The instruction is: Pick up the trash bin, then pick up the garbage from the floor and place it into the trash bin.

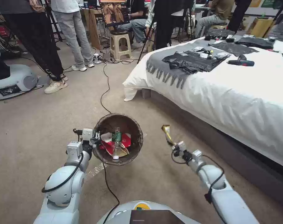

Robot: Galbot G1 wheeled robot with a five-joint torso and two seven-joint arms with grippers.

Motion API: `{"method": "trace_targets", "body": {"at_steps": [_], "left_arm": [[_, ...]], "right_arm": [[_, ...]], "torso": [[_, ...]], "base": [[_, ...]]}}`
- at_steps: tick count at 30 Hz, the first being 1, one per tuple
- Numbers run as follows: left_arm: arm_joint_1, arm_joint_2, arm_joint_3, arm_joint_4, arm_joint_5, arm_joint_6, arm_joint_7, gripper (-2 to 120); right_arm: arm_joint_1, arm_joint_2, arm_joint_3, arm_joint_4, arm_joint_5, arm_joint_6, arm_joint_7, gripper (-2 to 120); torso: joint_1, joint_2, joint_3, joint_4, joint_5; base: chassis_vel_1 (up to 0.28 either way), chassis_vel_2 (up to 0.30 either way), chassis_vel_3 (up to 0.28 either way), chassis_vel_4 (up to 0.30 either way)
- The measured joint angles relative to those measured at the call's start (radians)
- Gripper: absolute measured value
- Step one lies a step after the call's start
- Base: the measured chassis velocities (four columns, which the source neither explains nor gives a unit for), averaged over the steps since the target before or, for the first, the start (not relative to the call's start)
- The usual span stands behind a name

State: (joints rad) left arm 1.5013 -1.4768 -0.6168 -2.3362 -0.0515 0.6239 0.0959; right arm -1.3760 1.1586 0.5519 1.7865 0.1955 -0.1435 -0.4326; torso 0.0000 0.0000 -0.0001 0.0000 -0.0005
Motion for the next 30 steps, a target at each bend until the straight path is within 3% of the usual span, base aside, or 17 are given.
{"method": "trace_targets", "body": {"at_steps": [11,14,22,25,30], "left_arm": [[-0.003,-0.002,0.018,0.013,0.003,0.000,-0.001,3],[-0.004,-0.002,0.020,0.016,0.004,0.000,-0.001,3],[-0.006,-0.006,0.031,0.022,0.013,0.000,-0.002,3],[-0.007,-0.007,0.032,0.022,0.015,0.000,-0.002,3],[-0.008,-0.010,0.035,0.022,0.021,0.000,-0.003,3]], "right_arm": [[-0.075,-0.005,0.072,0.297,0.089,-0.031,-0.062,0],[-0.073,-0.004,0.035,0.392,0.121,-0.061,-0.054,0],[0.000,0.001,-0.080,0.509,0.194,-0.170,-0.024,0],[0.020,0.000,-0.106,0.520,0.202,-0.186,-0.022,0],[0.078,0.009,-0.234,0.514,0.204,-0.232,0.012,0]], "torso": [[0.000,0.000,0.000,0.0000,0.0003],[0.000,0.000,0.000,0.0000,0.0003],[0.000,0.000,0.000,0.0000,0.0003],[0.000,0.000,0.000,0.0000,0.0003],[0.000,0.000,0.000,0.0000,0.0003]], "base": [[0.000,0.000,0.000,0.000],[0.000,0.000,0.000,0.000],[0.000,0.000,0.000,0.000],[0.000,0.000,0.000,0.000],[0.000,0.000,0.000,0.000]]}}
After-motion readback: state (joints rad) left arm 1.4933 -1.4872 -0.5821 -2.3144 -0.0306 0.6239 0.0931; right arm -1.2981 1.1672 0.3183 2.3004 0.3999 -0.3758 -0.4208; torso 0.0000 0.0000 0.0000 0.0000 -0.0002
